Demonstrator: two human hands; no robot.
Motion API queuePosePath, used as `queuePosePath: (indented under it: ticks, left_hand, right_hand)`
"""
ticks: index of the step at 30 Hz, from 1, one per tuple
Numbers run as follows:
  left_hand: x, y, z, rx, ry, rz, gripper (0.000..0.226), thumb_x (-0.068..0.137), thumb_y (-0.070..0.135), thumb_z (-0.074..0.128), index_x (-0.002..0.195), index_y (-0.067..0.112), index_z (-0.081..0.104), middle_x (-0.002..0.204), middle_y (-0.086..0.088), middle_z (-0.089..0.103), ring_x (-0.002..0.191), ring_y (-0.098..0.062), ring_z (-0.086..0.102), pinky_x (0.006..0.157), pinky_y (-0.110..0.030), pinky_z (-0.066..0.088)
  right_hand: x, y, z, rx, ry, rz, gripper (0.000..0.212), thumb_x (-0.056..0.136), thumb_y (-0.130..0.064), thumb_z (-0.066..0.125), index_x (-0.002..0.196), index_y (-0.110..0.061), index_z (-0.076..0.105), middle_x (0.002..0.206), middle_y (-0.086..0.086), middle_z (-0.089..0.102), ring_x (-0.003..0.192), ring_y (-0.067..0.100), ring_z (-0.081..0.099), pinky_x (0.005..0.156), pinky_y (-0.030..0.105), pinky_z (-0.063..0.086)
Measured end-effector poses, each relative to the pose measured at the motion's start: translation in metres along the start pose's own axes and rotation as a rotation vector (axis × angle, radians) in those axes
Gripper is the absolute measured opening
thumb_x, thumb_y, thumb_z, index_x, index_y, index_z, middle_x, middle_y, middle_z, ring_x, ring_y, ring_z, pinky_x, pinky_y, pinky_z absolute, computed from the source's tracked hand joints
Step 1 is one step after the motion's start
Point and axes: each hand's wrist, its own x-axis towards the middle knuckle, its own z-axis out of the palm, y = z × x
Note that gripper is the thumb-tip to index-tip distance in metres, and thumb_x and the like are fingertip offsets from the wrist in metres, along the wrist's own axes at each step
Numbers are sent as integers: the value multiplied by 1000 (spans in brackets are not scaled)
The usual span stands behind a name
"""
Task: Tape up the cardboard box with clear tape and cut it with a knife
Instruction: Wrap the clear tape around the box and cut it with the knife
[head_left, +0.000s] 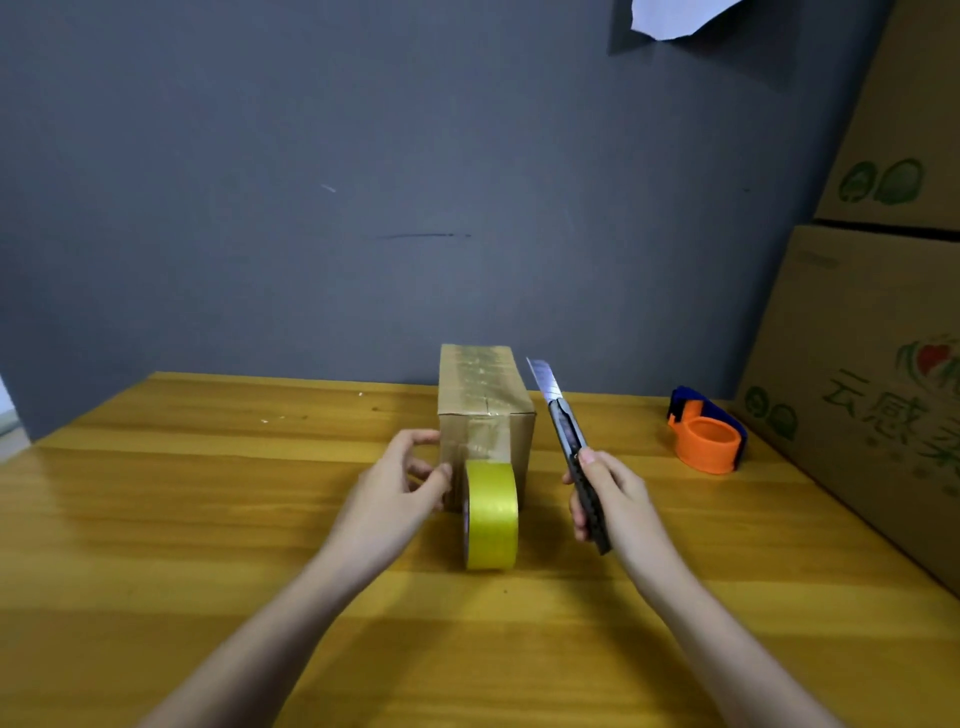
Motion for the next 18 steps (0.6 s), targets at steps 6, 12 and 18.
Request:
queuePosePath:
  ticks: [6, 12, 18]
  left_hand:
    - [7, 5, 11, -11, -230, -3, 79, 84, 46, 61, 134, 64, 2, 120, 2, 60, 96, -22, 66, 83, -37, 52]
    - [23, 4, 12, -181, -276, -25, 84, 83, 35, 67, 140, 56, 9, 60, 3, 64, 65, -19, 44, 64, -35, 44]
    - [23, 7, 13, -203, -321, -46, 85, 82, 25, 69, 140, 50, 13, 61, 8, 54, 47, -4, 51, 49, -20, 48]
  right_hand:
    - [3, -5, 0, -118, -36, -35, 27, 99, -27, 39, 91, -9, 56, 63, 6, 58, 46, 19, 56, 46, 26, 39]
    - [6, -9, -11, -367, -89, -138, 17, 99, -27, 39, 105, -22, 55, 76, 2, 66, 58, 25, 65, 55, 30, 46]
    - [6, -18, -25, -963, -141, -289, 21, 96, -47, 34, 107, -35, 46, 81, -10, 65, 65, 11, 63, 63, 40, 54]
